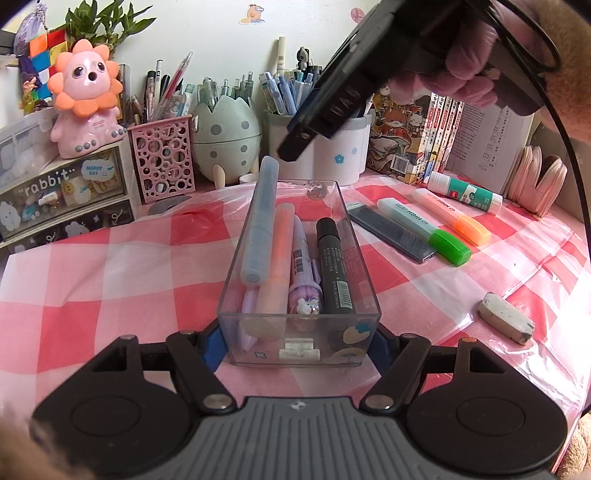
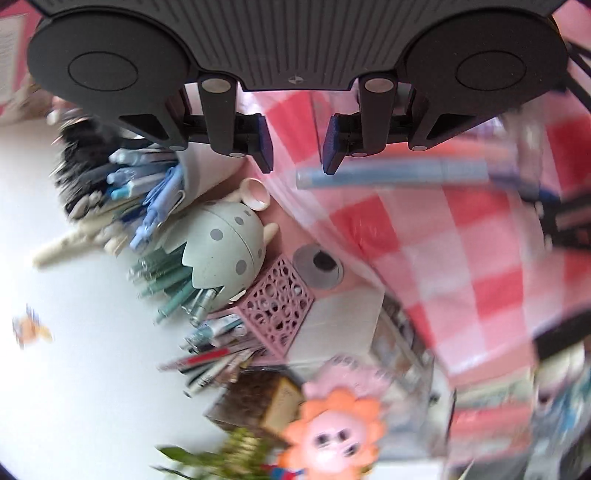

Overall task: Organize stationery
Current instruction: 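Lift the light blue marker with the right gripper and drop it into the clear box, then move the right gripper to the orange HIGH highlighter and grasp it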

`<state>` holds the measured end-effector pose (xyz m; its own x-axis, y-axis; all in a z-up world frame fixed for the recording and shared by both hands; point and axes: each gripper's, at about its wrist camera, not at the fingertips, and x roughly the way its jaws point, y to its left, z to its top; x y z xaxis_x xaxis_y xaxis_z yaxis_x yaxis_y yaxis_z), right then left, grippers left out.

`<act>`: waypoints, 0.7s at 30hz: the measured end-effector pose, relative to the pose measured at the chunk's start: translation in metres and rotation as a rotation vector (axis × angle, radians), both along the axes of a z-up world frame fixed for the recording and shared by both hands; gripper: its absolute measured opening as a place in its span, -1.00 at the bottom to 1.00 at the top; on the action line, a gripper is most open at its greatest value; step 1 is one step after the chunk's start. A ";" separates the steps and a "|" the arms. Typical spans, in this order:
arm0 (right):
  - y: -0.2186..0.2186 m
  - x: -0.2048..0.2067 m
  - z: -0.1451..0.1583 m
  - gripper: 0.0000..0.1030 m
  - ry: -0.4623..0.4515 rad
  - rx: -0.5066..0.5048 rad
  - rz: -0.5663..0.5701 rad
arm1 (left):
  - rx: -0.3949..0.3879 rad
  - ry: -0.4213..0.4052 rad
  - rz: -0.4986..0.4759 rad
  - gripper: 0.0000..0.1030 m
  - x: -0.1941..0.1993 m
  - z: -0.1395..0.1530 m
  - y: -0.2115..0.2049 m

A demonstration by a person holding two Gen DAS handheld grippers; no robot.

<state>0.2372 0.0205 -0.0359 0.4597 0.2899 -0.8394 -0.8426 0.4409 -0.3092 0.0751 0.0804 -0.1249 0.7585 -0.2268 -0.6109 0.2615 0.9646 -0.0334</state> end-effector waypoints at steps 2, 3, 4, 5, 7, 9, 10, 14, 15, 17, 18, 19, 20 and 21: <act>-0.003 0.005 0.001 -0.36 0.044 0.052 -0.021 | 0.000 0.000 0.000 -0.08 0.000 0.000 0.000; -0.004 0.008 0.002 -0.33 0.064 0.071 -0.024 | 0.000 0.000 0.000 -0.08 0.000 0.000 0.000; -0.002 0.012 0.001 -0.31 0.084 0.088 -0.028 | 0.000 0.000 0.000 -0.08 0.000 0.000 0.000; -0.003 0.013 0.001 -0.30 0.096 0.102 -0.036 | 0.000 0.000 0.000 -0.08 0.000 0.000 0.000; -0.003 0.023 -0.004 -0.30 0.127 0.126 -0.053 | 0.000 0.000 0.000 -0.08 0.000 0.000 0.000; -0.002 0.030 -0.007 -0.29 0.168 0.145 -0.069 | 0.000 0.000 0.000 -0.08 0.000 0.000 0.000; -0.002 0.030 -0.009 -0.29 0.194 0.148 -0.075 | 0.001 0.000 0.000 -0.08 0.000 0.000 0.000; 0.003 0.025 -0.013 -0.23 0.233 0.148 -0.049 | 0.000 0.000 0.000 -0.08 0.000 0.000 0.000; 0.004 0.021 -0.013 -0.24 0.242 0.144 -0.033 | 0.000 0.000 0.000 -0.08 0.000 0.000 0.000; 0.007 0.013 -0.015 -0.28 0.244 0.121 0.001 | 0.000 0.000 0.000 -0.08 0.000 0.000 -0.001; 0.009 0.010 -0.016 -0.28 0.236 0.106 0.010 | 0.000 0.000 0.000 -0.08 0.000 0.000 -0.001; 0.011 0.008 -0.016 -0.28 0.225 0.095 0.013 | 0.001 0.000 0.000 -0.08 0.000 0.000 0.000; 0.011 0.007 -0.015 -0.28 0.220 0.092 0.010 | 0.001 0.000 0.000 -0.08 0.000 0.000 0.000; 0.012 0.006 -0.014 -0.28 0.216 0.093 0.006 | 0.001 0.000 0.000 -0.08 0.000 0.000 0.000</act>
